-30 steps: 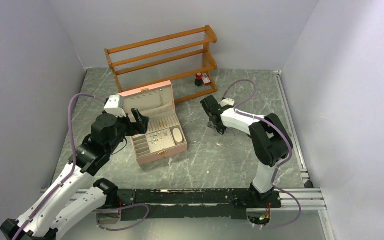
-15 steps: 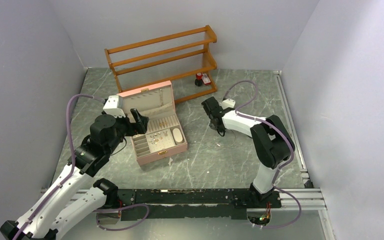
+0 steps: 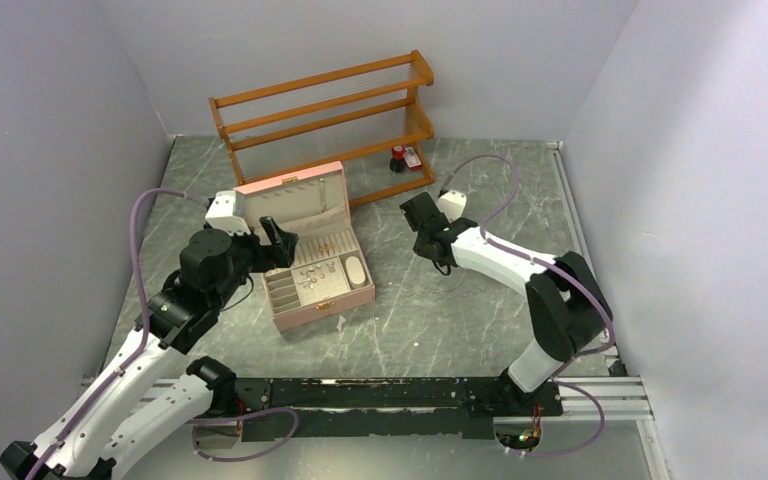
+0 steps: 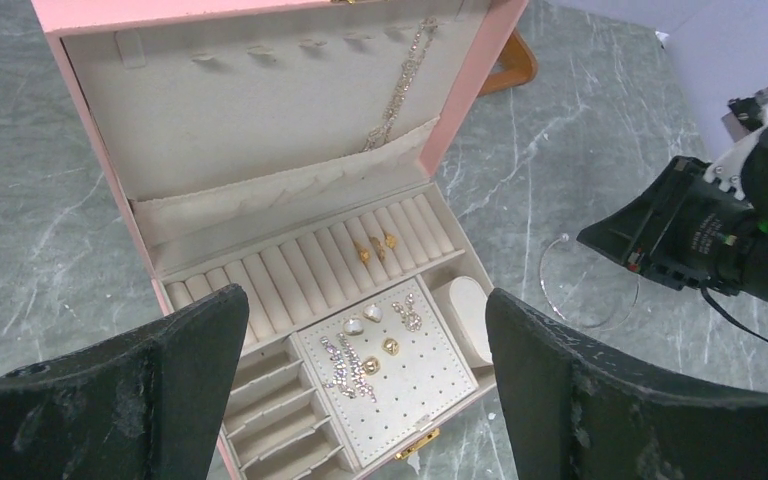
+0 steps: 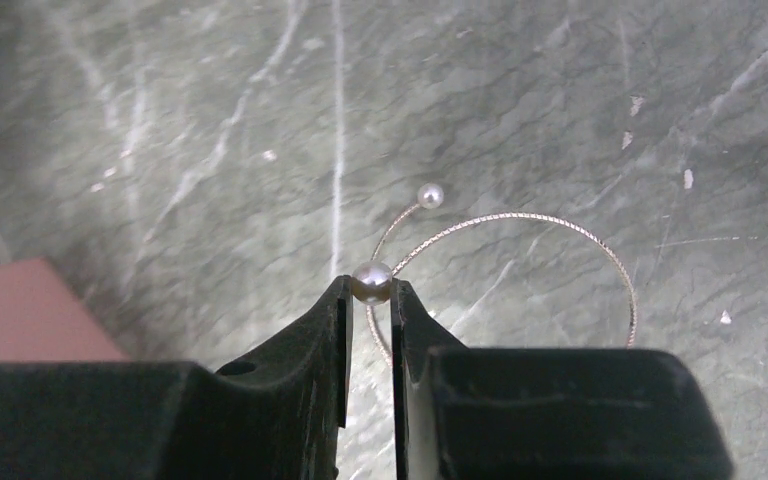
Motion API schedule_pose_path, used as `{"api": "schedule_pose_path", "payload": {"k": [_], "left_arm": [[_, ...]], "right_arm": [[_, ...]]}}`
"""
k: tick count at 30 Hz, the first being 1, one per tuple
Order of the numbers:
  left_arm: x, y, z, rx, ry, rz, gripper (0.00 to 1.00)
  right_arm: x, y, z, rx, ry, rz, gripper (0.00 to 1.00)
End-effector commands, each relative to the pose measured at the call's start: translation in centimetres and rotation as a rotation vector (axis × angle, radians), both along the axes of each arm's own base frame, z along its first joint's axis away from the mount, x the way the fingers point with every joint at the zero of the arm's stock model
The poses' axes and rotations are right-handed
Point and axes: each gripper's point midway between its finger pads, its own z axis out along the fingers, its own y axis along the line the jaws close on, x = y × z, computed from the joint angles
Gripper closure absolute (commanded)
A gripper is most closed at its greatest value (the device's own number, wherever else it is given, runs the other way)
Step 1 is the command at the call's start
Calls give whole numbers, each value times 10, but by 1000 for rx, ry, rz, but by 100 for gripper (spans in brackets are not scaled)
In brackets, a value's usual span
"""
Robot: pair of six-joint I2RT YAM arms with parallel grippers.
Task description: Organize the mixed jewelry
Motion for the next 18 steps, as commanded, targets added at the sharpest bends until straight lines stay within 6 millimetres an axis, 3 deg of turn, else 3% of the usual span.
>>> {"api": "schedule_pose_path", "payload": {"k": [1,7,14,18], "left_arm": [[1,-7,12,-53,-12,-18,8],[-1,-28,19,-149,35,-78,6],[-7,-66,69,-295,76,-237,6],[-9,-85,90,-378,91,-317,7]], "right_arm": [[-4,12,38,25,-84,55,86],[-10,37,95,67,-251,233,86],[-28,65,182,152,-488,545,84],[-45,86,212,202,-554,738,82]]}}
